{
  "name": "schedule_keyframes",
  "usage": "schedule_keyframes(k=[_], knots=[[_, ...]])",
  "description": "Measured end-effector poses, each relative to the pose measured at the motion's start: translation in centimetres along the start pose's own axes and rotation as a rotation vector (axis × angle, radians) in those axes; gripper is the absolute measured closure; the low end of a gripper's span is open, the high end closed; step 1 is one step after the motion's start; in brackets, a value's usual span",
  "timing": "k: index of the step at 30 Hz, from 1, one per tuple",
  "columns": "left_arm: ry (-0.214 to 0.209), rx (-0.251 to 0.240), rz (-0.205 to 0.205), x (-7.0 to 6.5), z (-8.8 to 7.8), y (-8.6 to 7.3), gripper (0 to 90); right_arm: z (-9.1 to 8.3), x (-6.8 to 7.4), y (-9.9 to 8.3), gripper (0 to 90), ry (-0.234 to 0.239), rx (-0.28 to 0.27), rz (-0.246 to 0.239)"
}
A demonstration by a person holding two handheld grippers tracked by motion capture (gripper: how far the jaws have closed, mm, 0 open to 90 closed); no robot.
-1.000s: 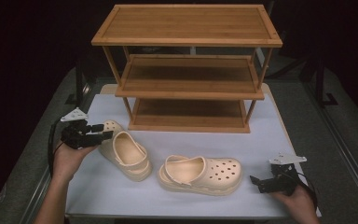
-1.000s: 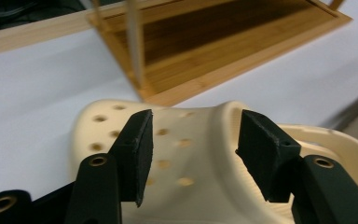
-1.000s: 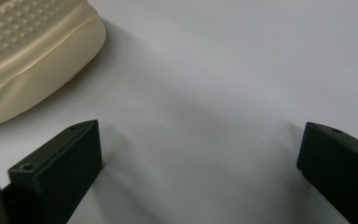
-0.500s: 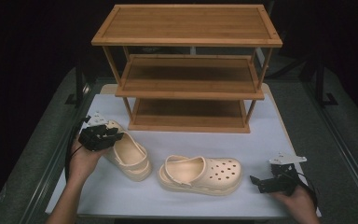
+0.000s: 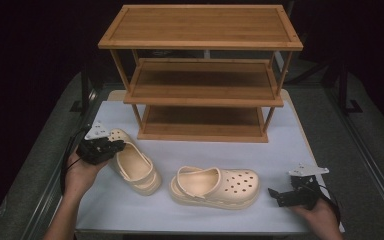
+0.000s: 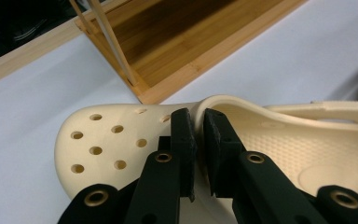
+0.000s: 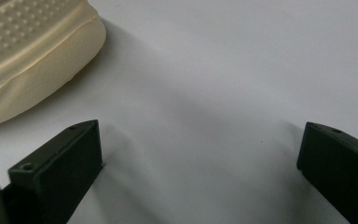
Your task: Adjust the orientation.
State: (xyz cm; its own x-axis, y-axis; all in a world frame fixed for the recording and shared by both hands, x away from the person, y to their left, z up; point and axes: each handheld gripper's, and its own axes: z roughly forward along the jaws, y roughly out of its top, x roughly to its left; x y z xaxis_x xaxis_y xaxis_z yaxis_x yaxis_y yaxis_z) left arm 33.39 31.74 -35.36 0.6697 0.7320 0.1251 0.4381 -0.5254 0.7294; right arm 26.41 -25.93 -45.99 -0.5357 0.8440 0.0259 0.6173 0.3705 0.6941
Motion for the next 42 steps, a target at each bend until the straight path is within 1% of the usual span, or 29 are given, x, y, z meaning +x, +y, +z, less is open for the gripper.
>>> schedule_keyframes(k=[3,5,7,11,13,15,16,19,21,23,25,27,28,29,30,31,32,33,34,36,37,39,41,42], knots=[[-0.019,0.003,0.009,-0.4,-0.4,-0.1,83.0,0.0,0.0,0.0,0.0,0.0,0.0,0.0],[-0.028,0.011,0.028,-0.8,-0.6,0.0,83.2,0.0,0.0,0.0,0.0,0.0,0.0,-0.001],[-0.043,0.007,0.039,-1.3,-0.8,0.2,83.4,0.0,0.0,0.0,0.0,0.0,0.0,-0.001],[-0.088,-0.001,0.078,-2.6,-1.1,0.6,83.6,0.0,0.0,0.0,0.0,0.0,0.0,-0.001],[-0.112,-0.002,0.095,-3.3,-1.1,0.8,83.6,0.0,0.0,0.0,0.0,0.0,0.0,0.0],[-0.129,0.009,0.118,-4.1,-0.9,1.0,83.5,0.0,0.0,0.0,0.0,0.0,0.0,-0.001],[-0.136,0.016,0.135,-4.5,-0.8,1.0,83.5,0.0,0.0,0.0,0.0,0.0,0.0,0.0],[-0.151,0.028,0.156,-5.3,-0.5,0.9,83.2,0.0,0.0,0.0,0.0,0.0,0.001,-0.001],[-0.18,0.019,0.148,-5.6,-0.2,0.7,82.5,0.0,0.0,0.0,0.0,0.0,0.001,0.0],[-0.182,0.004,0.136,-5.8,0.0,0.6,81.8,0.0,0.0,0.0,0.0,0.0,0.001,0.001],[-0.193,0.001,0.129,-5.6,0.0,0.6,80.7,0.0,0.0,0.0,0.0,0.0,0.001,0.001],[-0.214,-0.022,0.097,-5.3,-0.2,0.5,79.1,0.0,0.0,0.0,0.0,0.0,0.001,0.001],[-0.22,-0.032,0.082,-5.1,-0.4,0.4,76.6,0.0,0.0,0.0,0.0,0.0,0.001,0.001],[-0.217,-0.039,0.071,-4.9,-0.7,0.2,75.2,0.0,0.0,0.0,0.0,0.0,0.001,0.001],[-0.216,-0.051,0.05,-4.7,-1.1,-0.1,74.9,0.0,0.0,0.0,0.0,0.0,0.001,0.0],[-0.22,-0.057,0.037,-4.5,-1.3,-0.3,74.3,0.0,0.0,0.0,0.0,0.0,0.001,0.0],[-0.22,-0.066,0.02,-4.3,-1.7,-0.7,75.1,0.0,0.0,0.0,0.0,0.0,0.001,0.0],[-0.199,-0.062,0.014,-4.1,-2.1,-1.2,78.4,0.0,0.0,0.0,0.0,0.0,0.001,0.0],[-0.181,-0.054,0.007,-3.9,-2.5,-1.7,78.8,0.0,0.0,0.0,0.0,0.0,0.001,0.0],[-0.17,-0.052,-0.027,-3.2,-3.1,-3.0,83.4,0.0,0.0,0.0,0.0,0.0,0.001,0.0],[-0.158,-0.043,-0.039,-2.9,-3.3,-3.7,85.5,0.0,0.0,0.0,0.0,0.0,0.001,0.0],[-0.133,-0.021,-0.067,-2.4,-3.4,-5.1,89.9,0.0,0.0,0.0,0.0,0.0,0.001,-0.001],[-0.114,0.0,-0.096,-1.9,-2.9,-6.4,90.0,0.0,0.0,0.0,0.0,-0.001,0.001,-0.001],[-0.112,0.011,-0.106,-1.5,-2.5,-6.9,90.0,0.0,0.0,0.0,0.0,-0.001,0.001,-0.001]])
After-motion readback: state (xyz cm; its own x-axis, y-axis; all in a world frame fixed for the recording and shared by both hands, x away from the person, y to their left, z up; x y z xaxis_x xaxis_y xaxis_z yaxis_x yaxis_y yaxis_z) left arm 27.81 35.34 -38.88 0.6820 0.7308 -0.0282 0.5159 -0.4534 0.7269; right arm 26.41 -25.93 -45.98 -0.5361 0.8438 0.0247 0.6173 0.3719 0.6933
